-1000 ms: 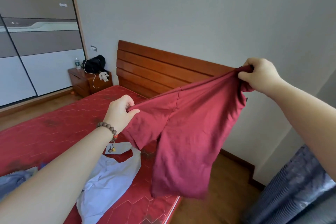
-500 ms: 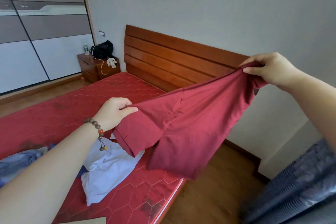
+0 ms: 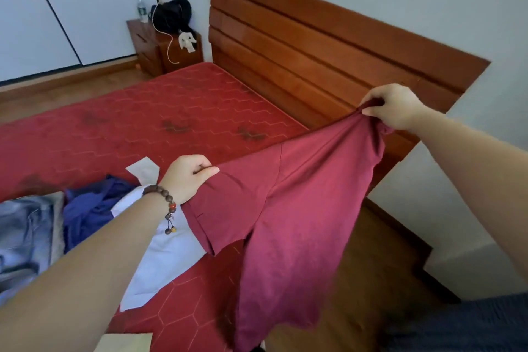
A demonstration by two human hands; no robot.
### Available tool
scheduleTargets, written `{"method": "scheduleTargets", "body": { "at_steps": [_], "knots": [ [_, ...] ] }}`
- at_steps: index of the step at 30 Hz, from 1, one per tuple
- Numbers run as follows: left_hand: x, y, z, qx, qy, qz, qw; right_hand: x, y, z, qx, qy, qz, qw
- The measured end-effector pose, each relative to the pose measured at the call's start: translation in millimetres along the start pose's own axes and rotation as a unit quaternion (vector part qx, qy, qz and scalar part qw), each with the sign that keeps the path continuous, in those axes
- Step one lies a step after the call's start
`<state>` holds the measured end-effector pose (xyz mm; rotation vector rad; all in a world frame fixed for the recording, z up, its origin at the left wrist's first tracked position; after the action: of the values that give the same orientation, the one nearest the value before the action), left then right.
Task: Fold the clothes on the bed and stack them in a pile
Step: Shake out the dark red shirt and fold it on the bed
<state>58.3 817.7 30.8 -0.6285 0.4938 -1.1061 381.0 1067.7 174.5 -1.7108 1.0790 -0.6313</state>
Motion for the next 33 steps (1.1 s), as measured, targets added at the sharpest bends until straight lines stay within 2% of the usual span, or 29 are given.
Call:
{"method": "scheduleTargets", "body": {
  "at_steps": [6, 14, 18, 26, 30, 31, 33],
  "knots": [
    [-96, 113, -81, -0.050, -0.039, -0.017, 0.998, -109, 140, 85, -0.026, 0.094, -0.022, 0.995],
    [-182, 212, -167, -0.201, -0.051, -0.014, 0.978, -198, 281, 158, -0.040, 0.100, -0.028, 0.994],
    [-220, 241, -206, -0.261, -0.073, -0.015, 0.962, -247, 336, 176, -0.020, 0.052, -0.039, 0.998],
    [-305, 283, -292, -0.307, -0.126, -0.032, 0.943, -365, 445, 197, 0.056, -0.041, -0.083, 0.994],
    [-339, 316, -323, -0.418, -0.196, -0.046, 0.886, -408, 513, 204, 0.176, -0.112, -0.193, 0.959],
    [-344, 328, -326, -0.422, -0.209, -0.052, 0.881, -411, 529, 203, 0.186, -0.140, -0.214, 0.949],
    [-348, 353, -323, -0.405, -0.200, -0.057, 0.890, -407, 554, 200, 0.182, -0.198, -0.232, 0.935]
  ]
}}
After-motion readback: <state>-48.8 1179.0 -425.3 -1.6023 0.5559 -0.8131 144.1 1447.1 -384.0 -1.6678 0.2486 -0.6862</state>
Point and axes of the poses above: each hand's wrist, its own x-axis away from the middle knuckle, its own y-axis out of the palm, z = x × y, the point moved 2 cm from there along -x, towards the middle knuckle, and after that the axes turned 1 degree about -x, right-handed, at the moved point
